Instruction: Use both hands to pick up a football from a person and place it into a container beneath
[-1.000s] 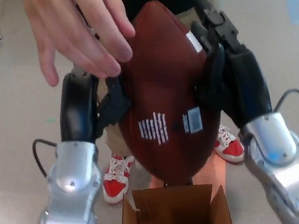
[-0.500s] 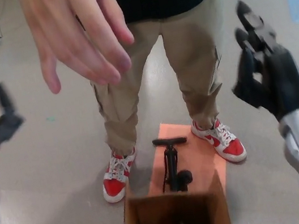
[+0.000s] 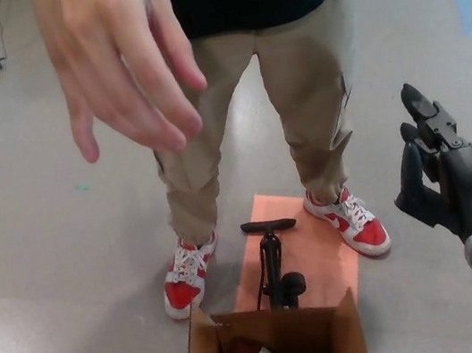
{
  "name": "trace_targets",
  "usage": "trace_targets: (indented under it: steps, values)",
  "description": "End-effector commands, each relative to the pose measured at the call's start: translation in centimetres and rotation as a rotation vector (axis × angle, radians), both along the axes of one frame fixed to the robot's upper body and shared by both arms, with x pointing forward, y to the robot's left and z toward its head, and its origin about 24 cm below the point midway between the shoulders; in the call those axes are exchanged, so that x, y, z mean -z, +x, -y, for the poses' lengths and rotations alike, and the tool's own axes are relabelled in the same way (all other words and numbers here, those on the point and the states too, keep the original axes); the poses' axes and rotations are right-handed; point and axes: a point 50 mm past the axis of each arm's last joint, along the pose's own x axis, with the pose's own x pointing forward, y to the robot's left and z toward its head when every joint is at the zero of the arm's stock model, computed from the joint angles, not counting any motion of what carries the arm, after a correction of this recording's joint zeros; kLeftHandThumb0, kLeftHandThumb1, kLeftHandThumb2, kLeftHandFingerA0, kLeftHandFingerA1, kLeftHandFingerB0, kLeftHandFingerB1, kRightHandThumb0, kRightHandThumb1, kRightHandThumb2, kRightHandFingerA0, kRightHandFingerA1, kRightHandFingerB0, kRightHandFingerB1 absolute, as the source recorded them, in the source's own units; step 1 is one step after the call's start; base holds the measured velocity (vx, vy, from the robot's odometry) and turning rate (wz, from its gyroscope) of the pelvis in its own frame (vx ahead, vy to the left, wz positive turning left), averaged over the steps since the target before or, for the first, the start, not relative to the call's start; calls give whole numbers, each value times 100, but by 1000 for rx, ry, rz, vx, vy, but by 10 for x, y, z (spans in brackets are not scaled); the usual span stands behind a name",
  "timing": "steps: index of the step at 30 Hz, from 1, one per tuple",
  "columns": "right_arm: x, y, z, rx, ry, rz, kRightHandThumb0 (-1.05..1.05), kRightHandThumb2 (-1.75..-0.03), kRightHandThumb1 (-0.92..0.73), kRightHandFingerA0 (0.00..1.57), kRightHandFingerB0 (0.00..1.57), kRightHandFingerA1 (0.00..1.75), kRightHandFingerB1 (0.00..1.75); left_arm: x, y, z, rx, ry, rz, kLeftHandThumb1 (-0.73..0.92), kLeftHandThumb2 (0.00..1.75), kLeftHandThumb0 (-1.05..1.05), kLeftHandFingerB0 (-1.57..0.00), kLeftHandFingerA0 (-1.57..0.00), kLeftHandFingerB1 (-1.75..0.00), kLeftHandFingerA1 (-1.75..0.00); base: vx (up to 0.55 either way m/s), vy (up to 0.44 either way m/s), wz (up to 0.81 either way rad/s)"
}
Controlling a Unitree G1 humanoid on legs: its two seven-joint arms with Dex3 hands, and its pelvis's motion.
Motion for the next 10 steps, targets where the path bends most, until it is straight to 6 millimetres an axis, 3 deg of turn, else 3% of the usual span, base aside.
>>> trace_targets:
  steps: [1,6,7,10]
  values:
    - [-5,7,10,25,-44,17,-82,-110,-80,6,5,29,14,2,-4,-8,24,44,-29,83,116,-91,0,0,-8,-15,0,0,0]
    - [-1,12,16,37,-74,-31,-82,-109,-79,7,6,35,16,6,-5,-13,-5,54,-83,84,114,-93,-6,-7,-9,-23,0,0,0]
    - [2,13,20,44,-82,-61,-82,-108,-78,7,6,37,18,8,-6,-14,9,75,-103,82,114,-88,-6,-7,-15,-24,0,0,0]
    - [8,15,25,55,-71,-118,-79,-107,-77,7,6,33,19,9,-6,-14,14,70,-116,83,113,-93,-8,-8,-13,-18,0,0,0]
